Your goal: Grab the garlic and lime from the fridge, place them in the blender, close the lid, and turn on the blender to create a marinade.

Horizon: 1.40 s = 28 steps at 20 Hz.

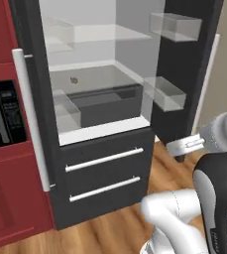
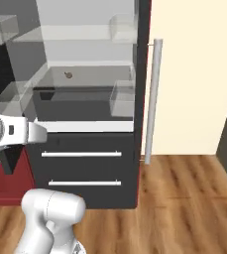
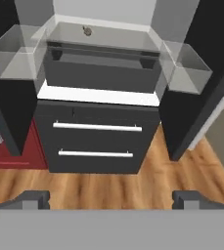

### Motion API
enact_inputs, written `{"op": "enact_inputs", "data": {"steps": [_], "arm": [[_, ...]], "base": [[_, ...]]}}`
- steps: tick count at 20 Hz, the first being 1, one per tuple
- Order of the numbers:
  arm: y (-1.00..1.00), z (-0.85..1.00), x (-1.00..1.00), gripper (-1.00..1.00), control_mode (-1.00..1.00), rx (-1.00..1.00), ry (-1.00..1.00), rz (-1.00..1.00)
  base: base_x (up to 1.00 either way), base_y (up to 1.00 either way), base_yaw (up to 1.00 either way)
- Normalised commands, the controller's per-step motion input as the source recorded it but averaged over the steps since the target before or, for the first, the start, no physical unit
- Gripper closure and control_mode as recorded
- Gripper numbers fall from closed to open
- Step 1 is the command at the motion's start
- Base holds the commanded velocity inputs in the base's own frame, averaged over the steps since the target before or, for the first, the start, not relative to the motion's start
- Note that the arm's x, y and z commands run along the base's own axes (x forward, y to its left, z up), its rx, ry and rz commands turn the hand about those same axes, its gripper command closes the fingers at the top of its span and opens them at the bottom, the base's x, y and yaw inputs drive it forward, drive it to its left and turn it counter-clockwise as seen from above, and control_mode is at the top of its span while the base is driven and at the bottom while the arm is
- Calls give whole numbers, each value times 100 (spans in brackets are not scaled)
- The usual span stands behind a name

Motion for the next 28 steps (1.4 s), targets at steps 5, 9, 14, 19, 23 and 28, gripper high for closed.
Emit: {"op": "enact_inputs", "data": {"steps": [5, 9, 14, 19, 23, 28], "arm": [[0, 0, 0, -100, 100, 0, 0, 0], [0, 0, 0, -100, 100, 0, 0, 0], [0, 0, 0, -100, 100, 0, 0, 0], [0, 0, 0, -100, 100, 0, 0, 0], [0, 0, 0, -100, 100, 0, 0, 0], [0, 0, 0, -100, 100, 0, 0, 0]], "base": [[60, -38, 63], [2, -5, 6], [58, 1, 0], [65, 27, -2], [57, 25, -1], [58, 30, -1]]}}
